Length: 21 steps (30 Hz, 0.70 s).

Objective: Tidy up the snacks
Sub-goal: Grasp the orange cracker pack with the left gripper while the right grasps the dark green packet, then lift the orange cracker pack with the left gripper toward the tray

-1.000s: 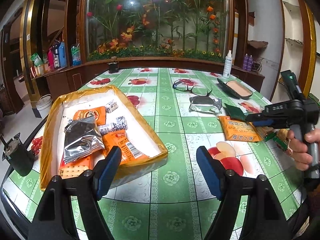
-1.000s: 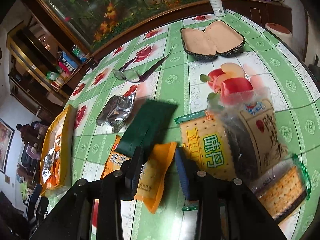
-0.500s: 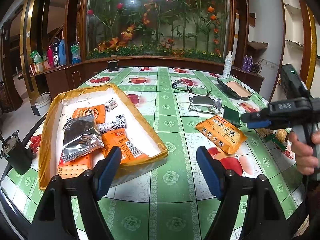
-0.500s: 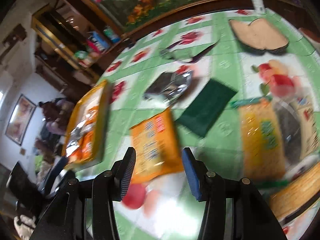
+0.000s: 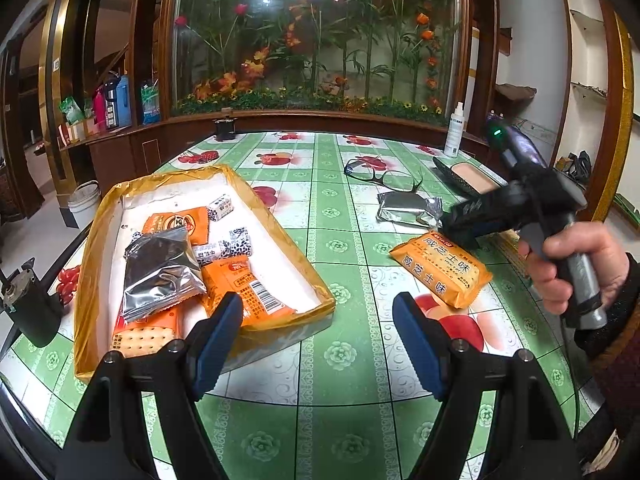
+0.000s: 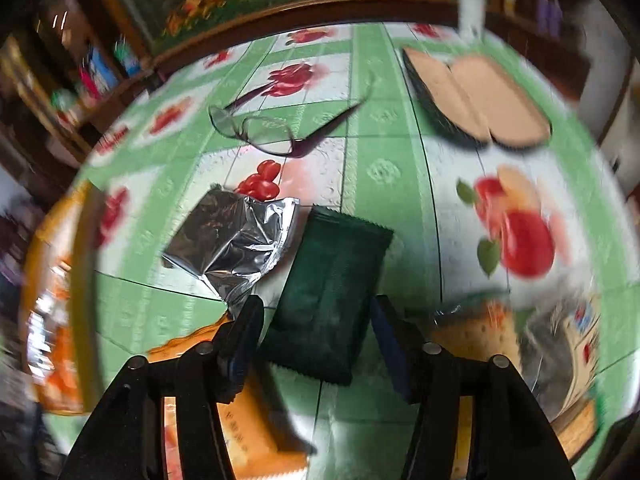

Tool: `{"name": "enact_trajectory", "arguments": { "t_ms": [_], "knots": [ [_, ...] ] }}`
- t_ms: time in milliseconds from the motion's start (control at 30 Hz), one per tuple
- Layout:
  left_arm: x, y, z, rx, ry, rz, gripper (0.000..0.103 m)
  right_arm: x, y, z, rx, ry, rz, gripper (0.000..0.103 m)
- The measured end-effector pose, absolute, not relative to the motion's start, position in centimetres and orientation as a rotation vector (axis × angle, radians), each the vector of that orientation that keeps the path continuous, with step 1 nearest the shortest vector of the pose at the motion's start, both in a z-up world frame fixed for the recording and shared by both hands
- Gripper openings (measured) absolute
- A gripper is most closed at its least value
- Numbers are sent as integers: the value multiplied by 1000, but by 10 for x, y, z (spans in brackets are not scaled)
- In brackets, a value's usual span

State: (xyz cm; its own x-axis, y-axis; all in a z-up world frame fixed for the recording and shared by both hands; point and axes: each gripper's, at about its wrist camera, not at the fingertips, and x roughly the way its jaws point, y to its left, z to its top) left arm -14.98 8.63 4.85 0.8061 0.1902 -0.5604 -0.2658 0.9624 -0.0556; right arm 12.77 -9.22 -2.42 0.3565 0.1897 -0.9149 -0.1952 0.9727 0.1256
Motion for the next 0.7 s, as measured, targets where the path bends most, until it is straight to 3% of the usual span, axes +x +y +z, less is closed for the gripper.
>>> {"name": "enact_trajectory", "arguments": {
  "t_ms": [67, 133, 500, 700],
  "knots": [
    [-149, 86, 48, -137, 587, 245, 77, 120, -77, -29, -163, 1134, 229, 58],
    [-148, 86, 49, -137, 589, 242, 77, 111, -78, -27, -183, 1101, 254, 49],
    [-134, 68, 53, -145, 647, 161, 76, 46, -95, -21, -53, 1095, 538, 49],
    [-101, 51, 55, -192, 752, 39, 77, 60, -131, -18, 142, 1084, 486, 49]
  ]
}}
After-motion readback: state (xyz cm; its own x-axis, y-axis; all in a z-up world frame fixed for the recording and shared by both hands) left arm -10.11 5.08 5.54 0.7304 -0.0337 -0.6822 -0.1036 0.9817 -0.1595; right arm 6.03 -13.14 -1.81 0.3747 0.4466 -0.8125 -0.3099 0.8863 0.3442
